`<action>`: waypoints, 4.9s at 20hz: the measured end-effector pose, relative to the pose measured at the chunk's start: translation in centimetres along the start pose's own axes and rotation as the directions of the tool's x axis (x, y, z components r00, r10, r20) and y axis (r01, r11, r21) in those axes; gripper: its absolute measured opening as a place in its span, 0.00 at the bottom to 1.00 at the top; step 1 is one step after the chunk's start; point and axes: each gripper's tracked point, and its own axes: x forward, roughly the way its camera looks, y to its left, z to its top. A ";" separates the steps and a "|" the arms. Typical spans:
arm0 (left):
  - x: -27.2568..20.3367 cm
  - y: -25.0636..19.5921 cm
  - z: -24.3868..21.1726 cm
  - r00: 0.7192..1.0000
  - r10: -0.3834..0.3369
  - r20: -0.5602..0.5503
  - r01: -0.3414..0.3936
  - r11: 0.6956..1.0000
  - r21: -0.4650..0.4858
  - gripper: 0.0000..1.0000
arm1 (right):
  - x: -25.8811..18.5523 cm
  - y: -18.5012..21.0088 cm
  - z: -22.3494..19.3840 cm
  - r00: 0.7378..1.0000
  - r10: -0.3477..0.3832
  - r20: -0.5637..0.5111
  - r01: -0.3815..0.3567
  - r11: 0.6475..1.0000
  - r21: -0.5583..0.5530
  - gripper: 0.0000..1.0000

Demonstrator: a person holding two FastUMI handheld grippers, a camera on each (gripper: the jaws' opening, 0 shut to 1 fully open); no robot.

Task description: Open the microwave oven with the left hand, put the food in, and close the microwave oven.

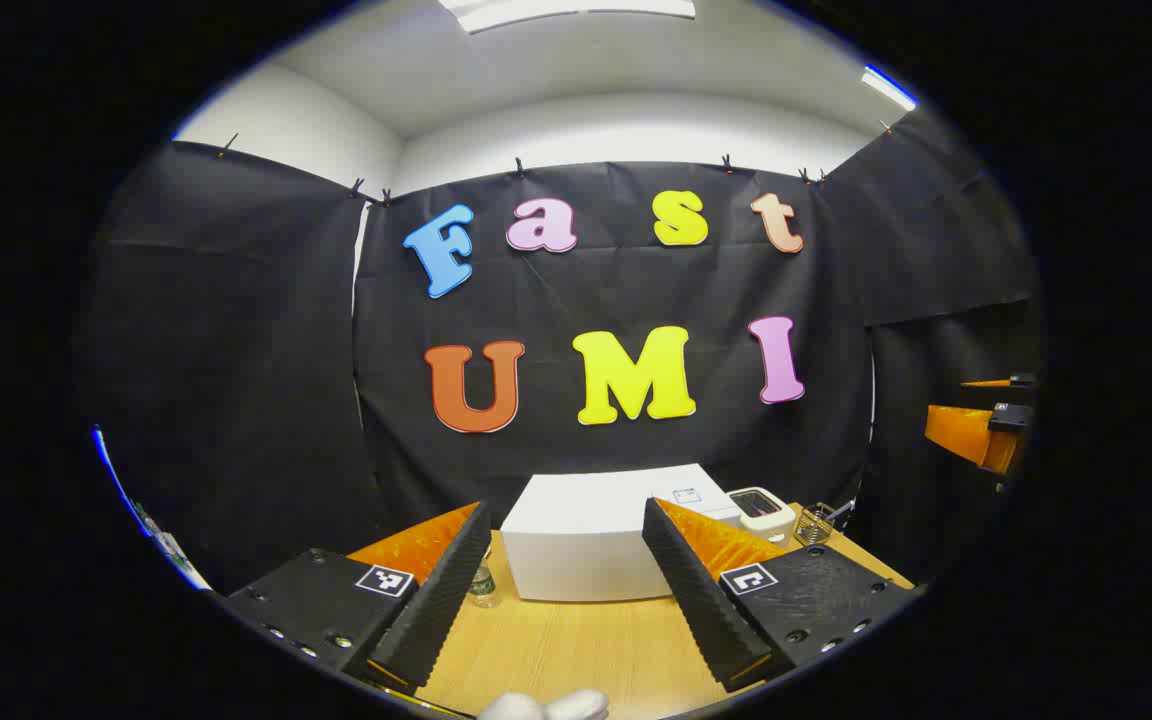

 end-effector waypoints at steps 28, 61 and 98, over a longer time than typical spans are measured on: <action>15.5 -14.8 -18.5 0.977 -0.161 -0.142 0.152 0.986 -0.071 0.95 | 2.9 -8.1 -1.3 0.983 -0.164 -0.081 0.160 0.986 -0.055 0.99; 20.9 -17.6 -28.9 0.945 -0.181 -0.273 0.175 0.983 -0.046 0.13 | 3.2 -12.4 -6.1 0.961 -0.192 -0.200 0.183 0.981 -0.059 1.00; 0.5 12.7 -30.1 0.922 0.046 -0.384 -0.033 0.999 0.042 0.93 | -2.9 5.5 -11.1 0.967 0.047 -0.252 -0.037 0.998 0.044 1.00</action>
